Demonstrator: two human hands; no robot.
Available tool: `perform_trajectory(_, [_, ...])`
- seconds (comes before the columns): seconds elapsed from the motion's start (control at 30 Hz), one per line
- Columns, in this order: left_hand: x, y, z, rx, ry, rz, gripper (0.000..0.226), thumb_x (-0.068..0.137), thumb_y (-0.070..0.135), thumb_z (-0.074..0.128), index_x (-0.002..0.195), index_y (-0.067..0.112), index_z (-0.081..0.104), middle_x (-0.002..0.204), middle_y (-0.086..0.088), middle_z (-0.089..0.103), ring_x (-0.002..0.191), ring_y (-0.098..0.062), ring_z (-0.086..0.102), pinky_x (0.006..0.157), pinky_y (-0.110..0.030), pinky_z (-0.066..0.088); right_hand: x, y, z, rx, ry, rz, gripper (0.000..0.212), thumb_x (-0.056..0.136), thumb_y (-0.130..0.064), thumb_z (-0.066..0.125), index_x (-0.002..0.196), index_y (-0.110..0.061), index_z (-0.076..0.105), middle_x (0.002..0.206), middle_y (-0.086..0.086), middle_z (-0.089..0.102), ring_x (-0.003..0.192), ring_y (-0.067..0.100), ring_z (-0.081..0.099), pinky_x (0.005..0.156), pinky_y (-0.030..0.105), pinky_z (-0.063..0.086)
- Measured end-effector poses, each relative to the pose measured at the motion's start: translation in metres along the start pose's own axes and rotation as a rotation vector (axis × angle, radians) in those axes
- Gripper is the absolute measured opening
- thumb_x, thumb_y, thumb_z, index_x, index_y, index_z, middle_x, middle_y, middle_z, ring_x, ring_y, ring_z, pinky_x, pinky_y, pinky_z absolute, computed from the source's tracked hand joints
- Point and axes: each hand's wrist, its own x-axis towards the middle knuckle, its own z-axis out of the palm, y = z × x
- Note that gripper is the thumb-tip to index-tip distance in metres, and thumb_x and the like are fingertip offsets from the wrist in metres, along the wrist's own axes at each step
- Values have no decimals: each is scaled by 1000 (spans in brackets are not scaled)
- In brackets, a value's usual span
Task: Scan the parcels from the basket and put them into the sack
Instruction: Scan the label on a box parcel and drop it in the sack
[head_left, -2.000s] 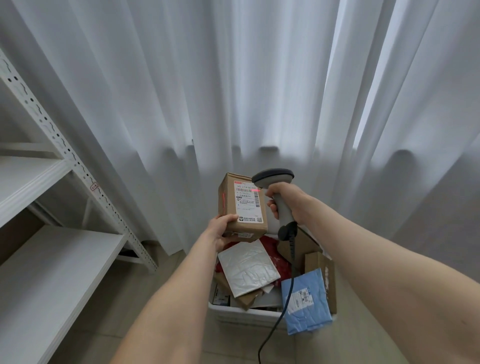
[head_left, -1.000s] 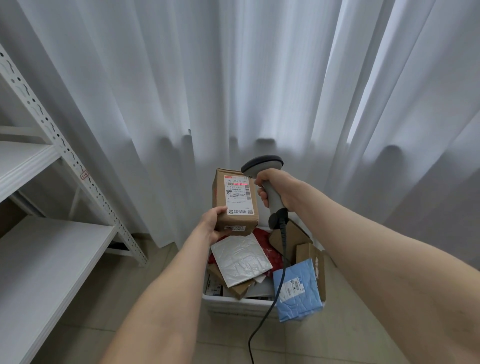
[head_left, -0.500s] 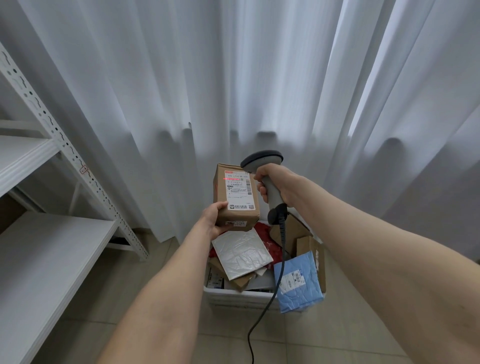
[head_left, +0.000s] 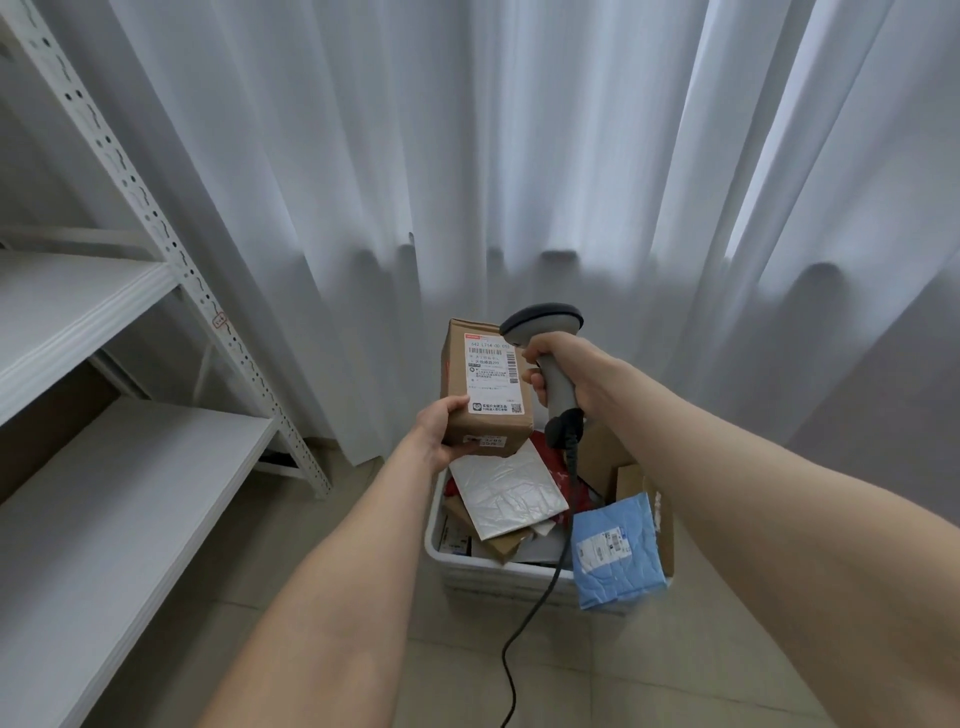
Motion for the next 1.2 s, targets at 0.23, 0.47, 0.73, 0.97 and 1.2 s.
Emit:
perform_trajectory(0.23, [-72,-41,-19,-15,111,43,39,85,38,66,115,14,61,96,-12,73,95,-27,67,72,-38,58,-40,39,10,33,-85,-15,24,89,-10,59,111,-3,54,69,10,66,49,11,55,51,23,49])
perform_trajectory(0.47, [-182,-111,-76,-71,312,12,49,78,65,55,91,19,67,71,-5,74,82,-22,68,72,-31,53,-83,143,49,-63,-107,41,34,87,-11,65,120,-6,55,82,9,64,72,24,63,76,40,55])
perform_trajectory(0.73, [-303,-176,-198,-217,511,-29,44,75,52,67,98,16,58,91,-14,68,91,-27,65,74,-36,55,-150,244,158,-226,-319,110,38,85,-18,73,118,-5,60,106,14,72,96,31,69,82,43,56])
perform_trajectory(0.97, [-380,-243,-316,-291,661,-1,40,78,50,65,103,20,61,99,-14,69,97,-27,64,76,-39,56,-199,339,266,-300,-436,195,35,85,-16,71,116,-4,60,109,17,71,88,28,67,73,37,54])
perform_trajectory(1.2, [-394,-312,-443,-167,736,-99,41,76,43,69,111,24,58,85,-4,75,81,-21,71,69,-35,59,-204,467,360,-289,-325,293,39,79,-19,75,114,-7,61,108,18,70,98,34,68,91,50,54])
